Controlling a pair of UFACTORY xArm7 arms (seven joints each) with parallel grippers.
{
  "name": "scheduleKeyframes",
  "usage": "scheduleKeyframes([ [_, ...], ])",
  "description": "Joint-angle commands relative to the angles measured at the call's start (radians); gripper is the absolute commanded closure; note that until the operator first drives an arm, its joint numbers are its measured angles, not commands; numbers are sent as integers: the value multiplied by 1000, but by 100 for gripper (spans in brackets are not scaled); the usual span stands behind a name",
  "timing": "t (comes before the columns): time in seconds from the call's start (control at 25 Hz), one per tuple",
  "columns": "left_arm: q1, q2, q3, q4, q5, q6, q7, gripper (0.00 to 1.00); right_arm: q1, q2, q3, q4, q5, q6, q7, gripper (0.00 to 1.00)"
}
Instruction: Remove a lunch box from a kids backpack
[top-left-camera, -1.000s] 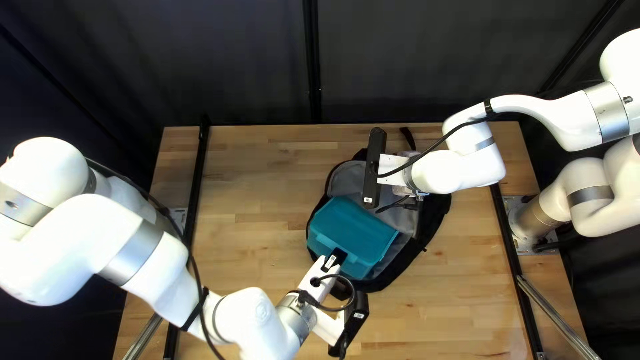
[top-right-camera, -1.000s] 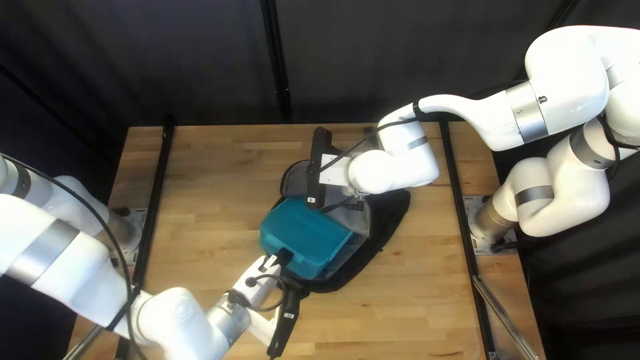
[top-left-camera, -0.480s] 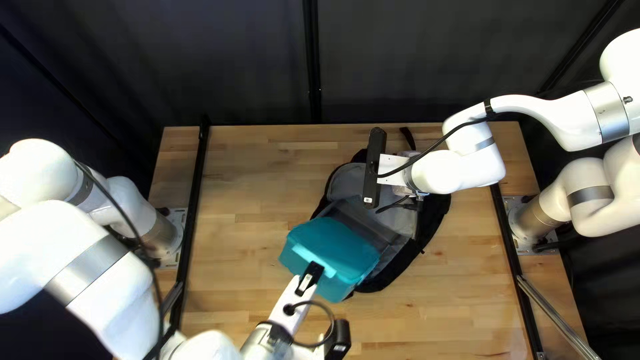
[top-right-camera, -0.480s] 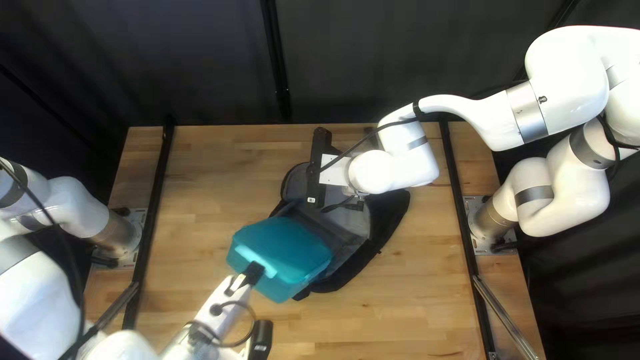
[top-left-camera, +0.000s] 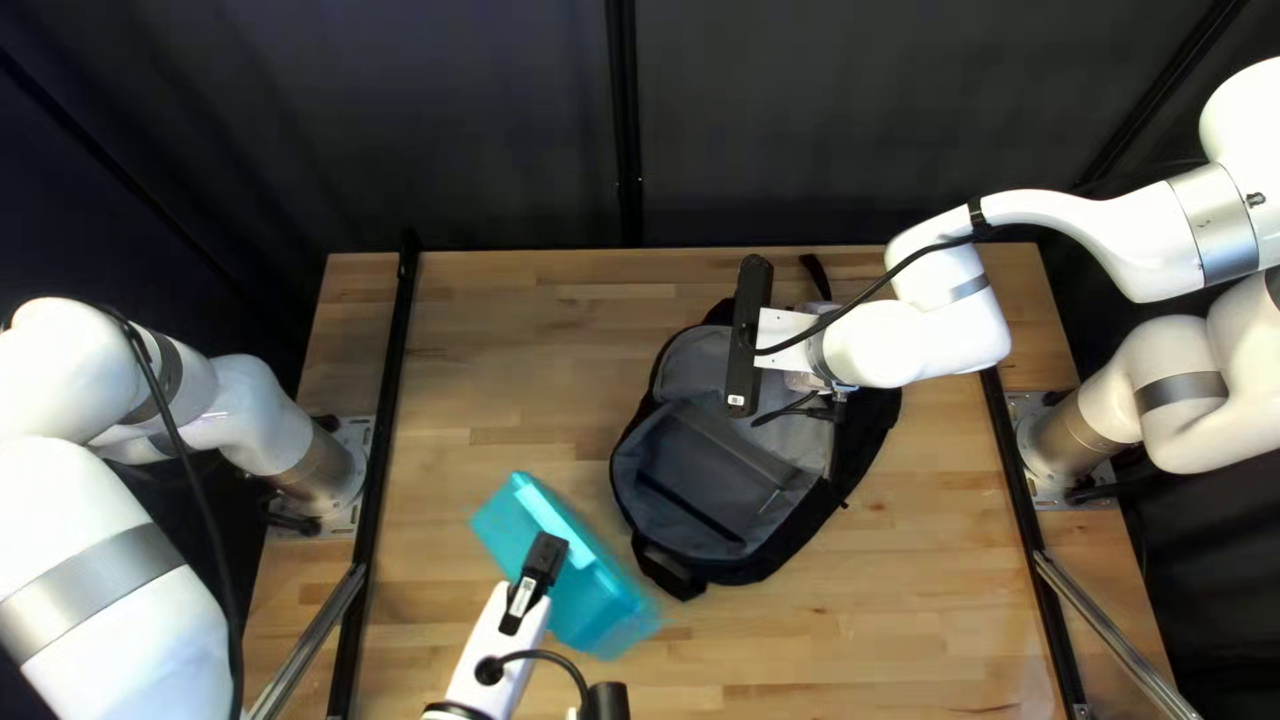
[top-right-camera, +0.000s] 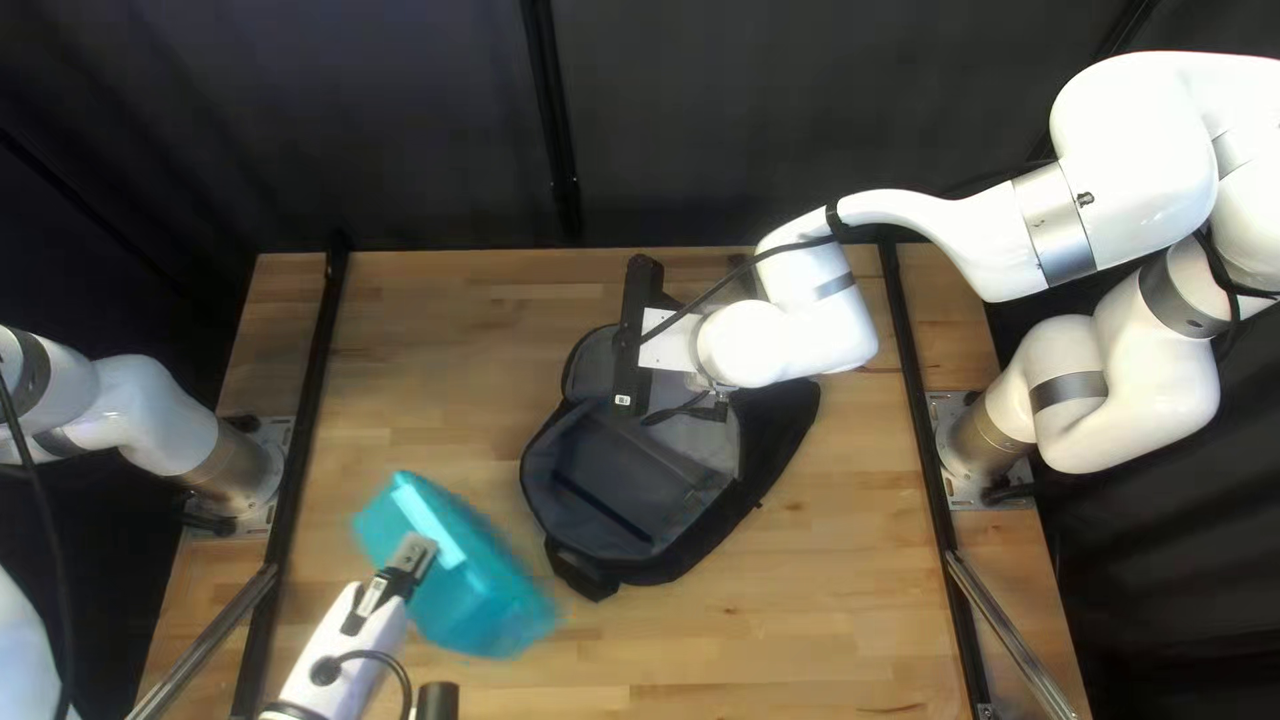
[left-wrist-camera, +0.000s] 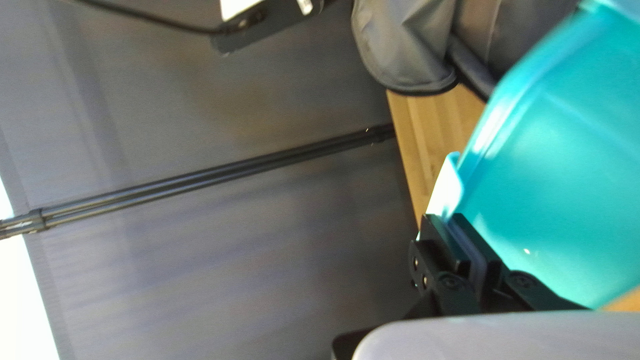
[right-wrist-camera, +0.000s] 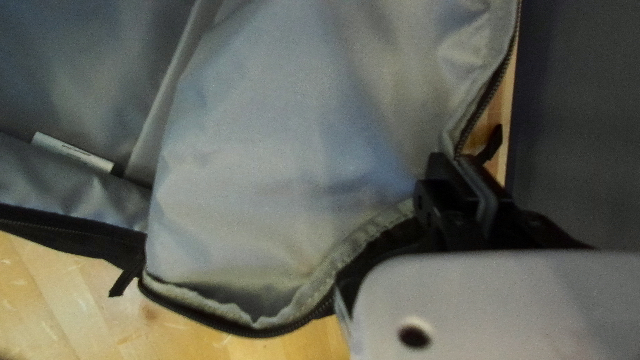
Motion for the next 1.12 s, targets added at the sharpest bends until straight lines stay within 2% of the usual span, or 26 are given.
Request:
scheduleKeyframes([
  [0.04,-2,85,9,-116,7,7,-52,100,0,0,0,0,0,0,0,100],
  [0.2,-4,213,13,-284,19,8,-139,100,0,0,0,0,0,0,0,100],
  [0.32,7,356,16,-467,42,7,-234,100,0,0,0,0,0,0,0,100],
  [0.36,16,408,18,-533,55,7,-271,100,0,0,0,0,0,0,0,100],
  [0.56,77,553,52,-719,145,-5,-357,100,0,0,0,0,0,0,0,100],
  [0.84,199,648,155,-826,329,-32,-365,100,0,0,0,0,0,0,0,100],
  [1.12,276,618,266,-885,415,-99,-433,100,0,0,0,0,0,0,0,100],
])
